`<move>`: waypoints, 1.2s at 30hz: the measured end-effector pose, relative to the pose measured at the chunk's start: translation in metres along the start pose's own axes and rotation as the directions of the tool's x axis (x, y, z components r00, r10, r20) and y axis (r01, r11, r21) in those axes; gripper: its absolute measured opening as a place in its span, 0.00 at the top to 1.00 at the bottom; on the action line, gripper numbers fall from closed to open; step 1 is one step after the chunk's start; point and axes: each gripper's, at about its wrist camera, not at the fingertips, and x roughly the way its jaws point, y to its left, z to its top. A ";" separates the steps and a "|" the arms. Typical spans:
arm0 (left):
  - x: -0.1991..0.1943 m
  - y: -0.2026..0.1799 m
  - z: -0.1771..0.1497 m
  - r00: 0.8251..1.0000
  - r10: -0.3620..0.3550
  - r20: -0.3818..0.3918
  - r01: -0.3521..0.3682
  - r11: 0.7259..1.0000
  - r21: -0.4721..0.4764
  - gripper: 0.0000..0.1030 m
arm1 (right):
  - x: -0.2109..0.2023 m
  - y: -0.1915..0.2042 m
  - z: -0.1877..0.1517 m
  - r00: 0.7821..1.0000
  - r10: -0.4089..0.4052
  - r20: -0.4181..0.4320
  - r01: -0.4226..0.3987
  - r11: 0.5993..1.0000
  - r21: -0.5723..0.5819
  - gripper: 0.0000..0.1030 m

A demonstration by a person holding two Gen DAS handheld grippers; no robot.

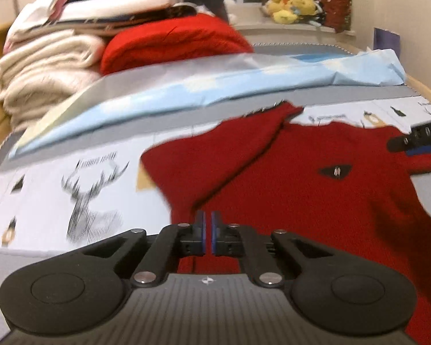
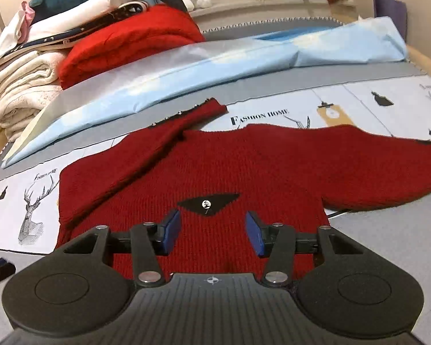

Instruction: Fold small clothes

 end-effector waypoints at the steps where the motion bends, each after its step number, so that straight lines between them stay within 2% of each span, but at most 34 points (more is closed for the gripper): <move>1: 0.009 -0.006 0.012 1.000 -0.011 0.003 0.011 1.000 -0.001 0.99 | 0.000 0.000 0.000 1.000 0.000 0.000 0.000 1.000 0.000 0.55; 3: 0.035 -0.021 0.041 0.999 -0.040 -0.001 0.040 0.999 -0.020 0.99 | 0.010 -0.012 0.012 1.000 0.001 -0.002 -0.001 1.000 -0.004 0.66; 4: 0.049 -0.028 0.054 0.999 -0.050 0.000 0.050 0.998 -0.033 0.99 | 0.012 -0.017 0.018 1.000 0.019 -0.002 -0.019 1.000 0.000 0.75; 5: 0.067 -0.037 0.068 0.998 -0.068 0.000 0.068 0.997 -0.045 0.98 | 0.017 -0.022 0.025 0.999 0.038 0.009 -0.038 0.999 0.011 0.79; 9: 0.146 -0.071 0.107 0.990 -0.127 -0.063 0.120 0.987 -0.104 0.95 | 0.028 -0.036 0.045 0.999 0.035 0.032 -0.036 0.999 0.034 0.81; 10: 0.165 -0.079 0.115 0.986 -0.141 -0.086 0.131 0.985 -0.115 0.90 | 0.031 -0.041 0.047 0.999 0.031 0.024 -0.032 0.998 0.047 0.80; 12: 0.204 -0.097 0.128 0.986 -0.118 -0.114 0.107 0.989 -0.103 0.74 | 0.040 -0.048 0.049 0.999 0.034 -0.015 -0.033 0.997 0.073 0.78; 13: 0.221 -0.106 0.132 0.985 -0.106 -0.133 0.095 0.991 -0.090 0.57 | 0.044 -0.051 0.049 0.998 0.044 -0.037 -0.041 0.996 0.078 0.78; 14: 0.237 -0.113 0.135 0.984 -0.096 -0.152 0.085 0.993 -0.079 0.53 | 0.047 -0.052 0.049 0.997 0.058 -0.054 -0.054 0.996 0.078 0.78; 17: 0.272 -0.127 0.137 0.983 -0.059 -0.175 0.054 0.998 -0.032 0.54 | 0.051 -0.052 0.049 0.996 0.060 -0.063 -0.056 0.996 0.069 0.78; 18: 0.282 -0.128 0.135 0.980 -0.059 -0.191 0.058 0.998 -0.012 0.58 | 0.051 -0.051 0.048 0.996 0.060 -0.067 -0.056 0.996 0.068 0.77; 19: 0.288 -0.128 0.133 0.978 -0.039 -0.205 0.044 0.999 0.023 0.83 | 0.053 -0.050 0.048 0.996 0.061 -0.072 -0.056 0.996 0.068 0.77; 20: 0.289 -0.126 0.132 0.979 -0.009 -0.202 0.022 0.998 0.063 0.89 | 0.055 -0.049 0.047 0.995 0.061 -0.079 -0.056 0.996 0.066 0.77; 21: 0.283 -0.118 0.133 0.984 -0.012 -0.177 0.027 0.997 0.079 0.89 | 0.056 -0.047 0.047 0.995 0.061 -0.085 -0.056 0.996 0.063 0.77; 24: 0.237 -0.065 0.137 0.997 -0.017 -0.072 0.018 1.000 0.010 0.89 | 0.062 -0.040 0.046 0.993 0.061 -0.097 -0.057 0.997 0.043 0.77; 27: 0.177 0.022 0.121 0.998 0.058 -0.005 -0.058 0.993 -0.102 0.90 | 0.067 -0.032 0.044 0.992 0.065 -0.107 -0.062 0.998 0.032 0.77; 29: 0.139 0.092 0.097 0.989 0.146 -0.013 -0.146 0.968 -0.203 0.89 | 0.070 -0.020 0.042 0.990 0.081 -0.118 -0.080 0.997 0.012 0.77; 30: 0.122 0.127 0.082 0.981 0.192 -0.031 -0.193 0.944 -0.267 0.89 | 0.070 -0.020 0.042 0.990 0.081 -0.118 -0.080 0.997 0.012 0.77; 31: 0.106 0.167 0.062 0.966 0.251 -0.069 -0.259 0.900 -0.350 0.88 | 0.071 -0.016 0.041 0.989 0.087 -0.121 -0.088 0.996 0.001 0.77; 32: 0.092 0.207 0.041 0.941 0.312 -0.133 -0.338 0.834 -0.437 0.84 | 0.072 -0.010 0.039 0.988 0.093 -0.126 -0.095 0.995 -0.011 0.76; 33: 0.079 0.248 0.017 0.898 0.372 -0.237 -0.440 0.728 -0.526 0.84 | 0.073 -0.002 0.035 0.986 0.101 -0.136 -0.106 0.994 -0.030 0.75; 34: 0.066 0.282 -0.009 0.848 0.401 -0.346 -0.529 0.604 -0.597 0.78 | 0.073 -0.002 0.035 0.986 0.101 -0.136 -0.106 0.994 -0.030 0.74; 35: 0.054 0.310 -0.034 0.823 0.377 -0.424 -0.567 0.496 -0.658 0.76 | 0.073 0.002 0.033 0.984 0.106 -0.141 -0.112 0.993 -0.039 0.73; 36: 0.042 0.329 -0.056 0.817 0.347 -0.460 -0.574 0.408 -0.710 0.76 | 0.074 0.005 0.032 0.983 0.109 -0.146 -0.117 0.992 -0.046 0.72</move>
